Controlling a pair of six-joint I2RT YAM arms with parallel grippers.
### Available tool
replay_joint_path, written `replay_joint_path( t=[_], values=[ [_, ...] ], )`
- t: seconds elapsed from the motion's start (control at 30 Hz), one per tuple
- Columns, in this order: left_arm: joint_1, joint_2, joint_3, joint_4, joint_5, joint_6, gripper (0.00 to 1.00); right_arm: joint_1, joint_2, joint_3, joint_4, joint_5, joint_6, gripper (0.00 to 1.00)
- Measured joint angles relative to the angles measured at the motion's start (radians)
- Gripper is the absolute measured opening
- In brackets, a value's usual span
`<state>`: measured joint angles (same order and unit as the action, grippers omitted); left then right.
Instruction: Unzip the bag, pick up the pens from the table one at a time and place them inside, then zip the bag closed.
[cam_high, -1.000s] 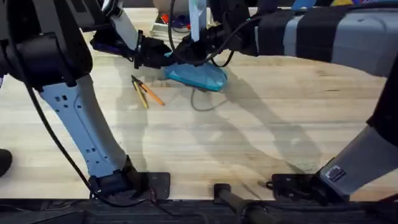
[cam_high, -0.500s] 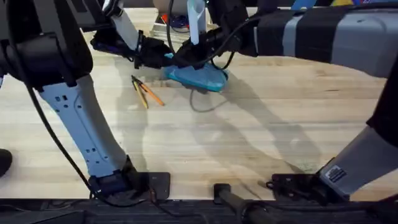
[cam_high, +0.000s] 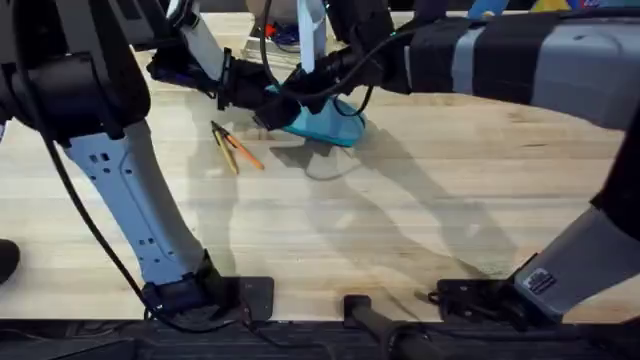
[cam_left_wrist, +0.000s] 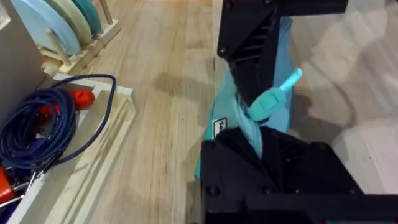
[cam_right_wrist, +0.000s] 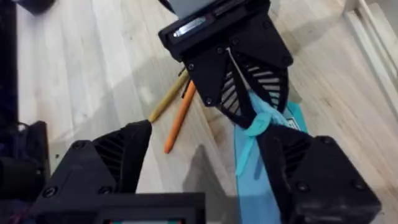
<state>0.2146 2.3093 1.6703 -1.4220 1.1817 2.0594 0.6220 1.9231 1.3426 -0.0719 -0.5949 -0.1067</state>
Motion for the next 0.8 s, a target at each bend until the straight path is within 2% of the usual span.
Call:
replay_joint_path(
  t=[0.27, 0.5, 0.8],
  values=[
    [-0.001, 0.0, 0.0, -0.01, 0.002, 0.0, 0.042, -0.002, -0.119, 0.001, -0.038, 0.004, 0.045, 0.997],
    [-0.001, 0.0, 0.0, -0.011, 0.002, 0.0, 0.042, -0.023, -0.255, 0.01, -0.217, 0.059, 0.051, 0.996],
    [-0.001, 0.0, 0.0, -0.011, 0.002, 0.0, 0.042, -0.109, -0.374, 0.01, -0.432, 0.095, 0.027, 0.997]
  ],
)
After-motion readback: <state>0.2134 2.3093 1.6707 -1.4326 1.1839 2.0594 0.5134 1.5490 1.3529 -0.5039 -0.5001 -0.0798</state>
